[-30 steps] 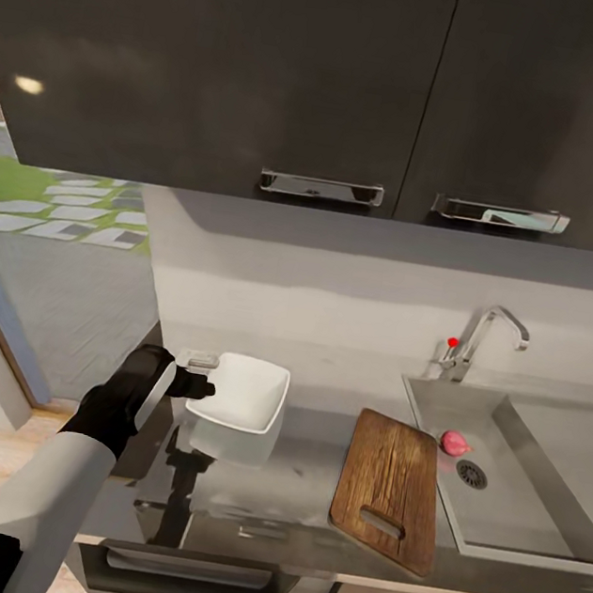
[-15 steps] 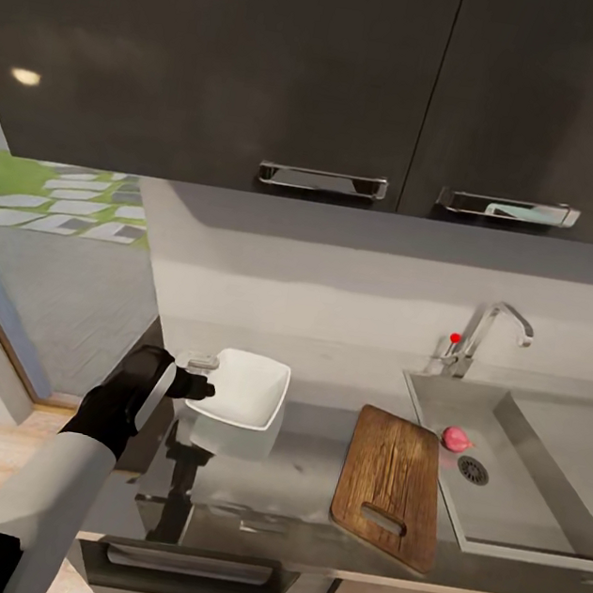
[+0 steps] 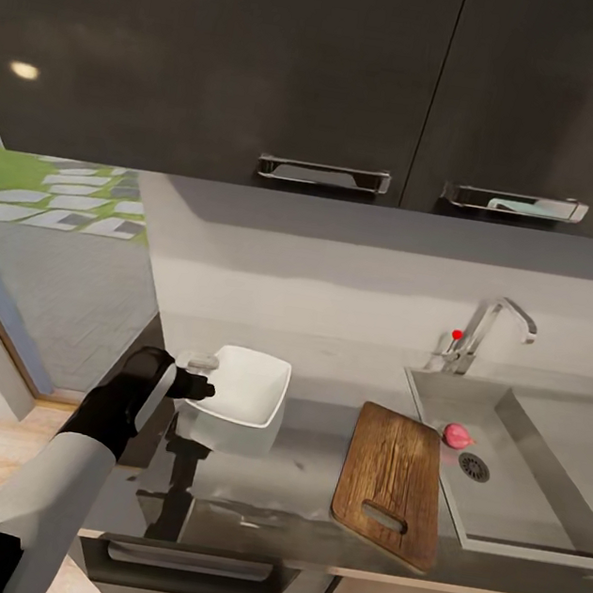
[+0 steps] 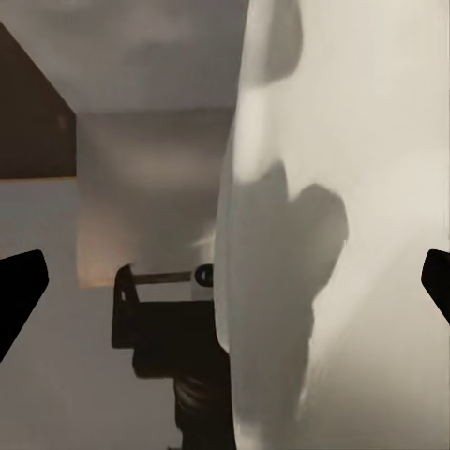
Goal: In the kitchen, take the Vidalia onion out of the sink, dice it on the chopping board with the paring knife, put the diced onion into the bowl on the countertop, then place both the paring knife and the chopping board into the sink.
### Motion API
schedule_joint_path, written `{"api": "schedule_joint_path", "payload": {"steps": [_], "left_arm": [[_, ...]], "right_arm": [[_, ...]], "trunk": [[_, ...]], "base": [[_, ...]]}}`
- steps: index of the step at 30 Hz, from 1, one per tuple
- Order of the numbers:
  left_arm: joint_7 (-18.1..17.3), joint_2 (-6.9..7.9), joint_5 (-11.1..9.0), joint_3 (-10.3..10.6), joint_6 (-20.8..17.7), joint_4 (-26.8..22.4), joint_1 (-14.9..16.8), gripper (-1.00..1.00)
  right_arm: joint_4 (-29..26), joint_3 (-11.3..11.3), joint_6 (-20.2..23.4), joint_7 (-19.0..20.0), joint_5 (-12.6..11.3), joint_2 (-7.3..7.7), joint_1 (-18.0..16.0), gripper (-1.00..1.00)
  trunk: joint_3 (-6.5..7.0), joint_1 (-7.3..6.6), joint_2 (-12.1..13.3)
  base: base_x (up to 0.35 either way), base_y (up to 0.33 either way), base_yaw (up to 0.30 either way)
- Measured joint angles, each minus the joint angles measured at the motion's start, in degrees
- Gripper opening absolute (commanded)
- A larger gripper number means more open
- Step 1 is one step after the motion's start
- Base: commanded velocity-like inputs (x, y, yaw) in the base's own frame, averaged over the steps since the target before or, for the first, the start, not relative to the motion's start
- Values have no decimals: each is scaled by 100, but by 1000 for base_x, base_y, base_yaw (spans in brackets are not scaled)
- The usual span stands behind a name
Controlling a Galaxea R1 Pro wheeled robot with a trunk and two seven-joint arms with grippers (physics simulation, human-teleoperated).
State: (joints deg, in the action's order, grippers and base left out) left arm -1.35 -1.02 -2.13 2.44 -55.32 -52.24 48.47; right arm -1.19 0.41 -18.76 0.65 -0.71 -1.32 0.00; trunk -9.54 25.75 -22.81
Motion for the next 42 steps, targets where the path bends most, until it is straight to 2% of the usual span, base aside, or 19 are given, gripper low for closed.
{"api": "schedule_joint_path", "payload": {"steps": [1, 5, 7, 28, 29, 30, 31, 42], "left_arm": [[0, 1, 0, 0, 0, -13, 0, -100], [-5, 4, -11, 0, 2, -101, 0, -100], [5, 7, -80, 1, 2, -105, 0, -100], [10, 21, -41, -1, -20, -244, 0, -100], [10, 22, -3, -1, -22, -269, 0, -100], [16, 20, 29, -6, -63, -577, 2, -100], [11, 19, -26, -4, -66, -608, 0, -100], [14, 22, -5, -16, -85, -712, 0, -100]], "right_arm": [[0, 0, 0, 0, 0, 0, 0, 100], [0, 0, 0, -1, 0, 0, 0, 100], [0, 0, 0, -1, 0, 0, 0, 100], [0, 0, 0, -1, 0, -9, 0, 100], [0, 0, 0, -1, 0, -9, 0, 100], [-1, 1, 1, -1, 1, -9, 0, 100], [0, 0, 0, -1, 0, -9, 0, 100], [0, 0, 0, -1, 0, -17, 0, 100]], "trunk": [[-1, 0, 0], [-2, 0, 0], [-2, 0, 0], [0, 0, 0], [2, 0, 0], [12, 1, 1], [21, 1, -1], [120, 2, 1]], "base": [[0, 0, 0], [0, 0, 0], [0, 0, 0], [0, 0, 0], [-89, 63, 0], [-145, 105, 0], [-166, 121, 0], [-235, 175, 0]]}}
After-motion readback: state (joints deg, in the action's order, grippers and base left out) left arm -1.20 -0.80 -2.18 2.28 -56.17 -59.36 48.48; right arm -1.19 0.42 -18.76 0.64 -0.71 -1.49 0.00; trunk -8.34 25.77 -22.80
